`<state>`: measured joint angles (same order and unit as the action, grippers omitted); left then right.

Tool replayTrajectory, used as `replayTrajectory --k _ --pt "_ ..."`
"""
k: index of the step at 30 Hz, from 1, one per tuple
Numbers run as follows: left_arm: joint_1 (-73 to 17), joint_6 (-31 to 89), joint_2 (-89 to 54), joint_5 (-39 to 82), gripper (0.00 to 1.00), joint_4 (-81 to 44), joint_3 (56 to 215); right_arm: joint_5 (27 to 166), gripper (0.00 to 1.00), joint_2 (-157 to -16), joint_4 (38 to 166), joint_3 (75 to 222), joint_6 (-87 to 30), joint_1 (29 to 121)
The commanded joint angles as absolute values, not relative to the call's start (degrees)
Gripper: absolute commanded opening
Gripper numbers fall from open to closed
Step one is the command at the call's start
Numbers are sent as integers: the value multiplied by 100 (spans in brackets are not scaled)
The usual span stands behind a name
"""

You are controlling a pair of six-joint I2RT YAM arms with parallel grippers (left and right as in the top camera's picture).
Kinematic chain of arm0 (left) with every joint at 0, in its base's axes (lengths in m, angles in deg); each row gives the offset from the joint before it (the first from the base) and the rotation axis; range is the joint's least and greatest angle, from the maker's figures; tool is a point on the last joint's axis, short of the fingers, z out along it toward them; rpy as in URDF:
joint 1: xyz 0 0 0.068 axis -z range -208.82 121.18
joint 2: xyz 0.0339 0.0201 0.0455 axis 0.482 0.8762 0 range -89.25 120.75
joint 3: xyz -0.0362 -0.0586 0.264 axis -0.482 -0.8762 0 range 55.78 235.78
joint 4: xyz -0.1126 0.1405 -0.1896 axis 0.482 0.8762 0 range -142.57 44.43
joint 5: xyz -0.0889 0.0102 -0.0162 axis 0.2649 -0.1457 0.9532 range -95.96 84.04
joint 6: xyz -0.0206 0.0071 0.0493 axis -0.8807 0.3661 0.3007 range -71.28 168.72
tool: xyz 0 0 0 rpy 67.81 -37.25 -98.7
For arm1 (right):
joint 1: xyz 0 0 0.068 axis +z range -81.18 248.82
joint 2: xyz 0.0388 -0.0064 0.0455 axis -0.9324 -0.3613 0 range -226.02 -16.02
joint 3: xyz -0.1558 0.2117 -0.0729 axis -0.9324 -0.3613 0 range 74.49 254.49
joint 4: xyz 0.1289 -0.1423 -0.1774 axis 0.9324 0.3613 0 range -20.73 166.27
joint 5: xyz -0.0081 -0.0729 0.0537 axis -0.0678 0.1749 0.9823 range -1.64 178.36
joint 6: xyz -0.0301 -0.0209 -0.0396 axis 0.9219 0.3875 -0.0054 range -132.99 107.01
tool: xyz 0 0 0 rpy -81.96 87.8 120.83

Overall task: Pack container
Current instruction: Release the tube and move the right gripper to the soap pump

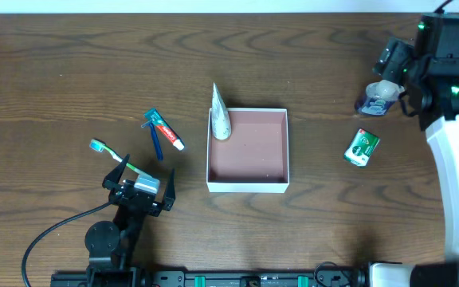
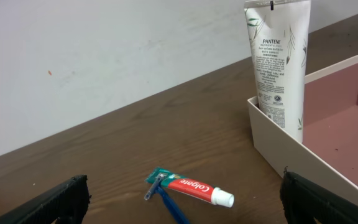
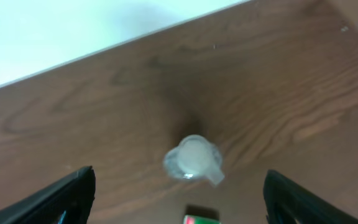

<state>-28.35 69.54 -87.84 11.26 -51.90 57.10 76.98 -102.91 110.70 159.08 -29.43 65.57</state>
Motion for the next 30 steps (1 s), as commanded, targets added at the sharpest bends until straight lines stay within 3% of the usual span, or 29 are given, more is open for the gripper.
replayTrajectory --k 1,7,16,19,24,30 --pt "-2863 6923 -8780 1158 98 -5000 5601 8714 88 -10556 10725 15646 -1901 6177" --pt "-2863 6923 -8780 1158 98 -5000 5601 9239 90 -11153 10135 15480 -1457 5998" --pt "-2863 6923 -8780 1158 98 -5000 5601 9248 84 -12123 9861 15480 -1354 5985" --pt "-2863 6923 -8780 1158 98 -5000 5601 9248 79 -12245 9857 15480 -1357 5980" --pt "-2863 6923 -8780 1158 98 -5000 5601 9245 53 -12248 9798 15482 -1357 5980" --pt "-2865 6923 -8780 1158 98 -5000 5601 9245 51 -12248 9759 15482 -1357 5982"
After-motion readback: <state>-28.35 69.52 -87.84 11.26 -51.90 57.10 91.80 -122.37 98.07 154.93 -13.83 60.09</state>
